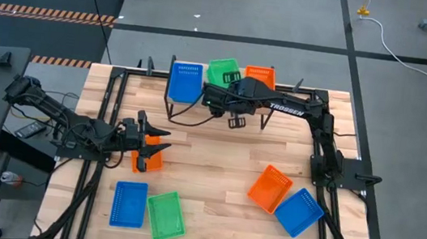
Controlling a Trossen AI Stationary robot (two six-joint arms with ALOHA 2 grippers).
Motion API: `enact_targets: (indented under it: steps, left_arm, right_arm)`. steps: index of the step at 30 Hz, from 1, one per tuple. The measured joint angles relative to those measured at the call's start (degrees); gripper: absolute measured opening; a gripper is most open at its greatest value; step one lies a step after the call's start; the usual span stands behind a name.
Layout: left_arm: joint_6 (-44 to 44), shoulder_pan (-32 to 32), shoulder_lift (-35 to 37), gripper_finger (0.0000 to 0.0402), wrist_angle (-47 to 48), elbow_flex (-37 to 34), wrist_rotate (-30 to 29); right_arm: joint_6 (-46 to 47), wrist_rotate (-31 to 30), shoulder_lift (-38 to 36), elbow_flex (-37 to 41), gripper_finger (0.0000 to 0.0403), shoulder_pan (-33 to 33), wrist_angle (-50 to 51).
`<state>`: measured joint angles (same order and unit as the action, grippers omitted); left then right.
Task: Stack baskets on shelf by color
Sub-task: Stack the right green bin on top of the green bin on the shelf, then adjust the green bin on the shelf
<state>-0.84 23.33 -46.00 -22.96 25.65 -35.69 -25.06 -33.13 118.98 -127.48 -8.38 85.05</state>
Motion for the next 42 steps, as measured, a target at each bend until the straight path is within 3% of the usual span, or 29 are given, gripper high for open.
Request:
enact_targets:
  steps: [18,27,36,42]
  left_arm:
    - [0.02,0.00,0.00,0.0172,0.02,0.00,-0.02]
    - [-0.03,-0.01,0.00,0.0172,0.02,0.00,1.24]
    - [-0.39,0.00,0.00,0.0172,0.02,0.01,1.35]
    - [0.02,0.00,0.00,0.0172,0.04,0.00,1.34]
  right_arm:
    - [-1.31,2.91,0.00,-0.24,0.0125,0.76,-5.80]
    - [7.36,8.83,0.00,-0.22,0.0148,-1.03,-0.41]
    - [6.98,12.63,-0.02,5.49,0.0138,-3.99,-6.09]
    - [4.48,13.34,0.00,6.88,0.0080,-3.56,-9.68]
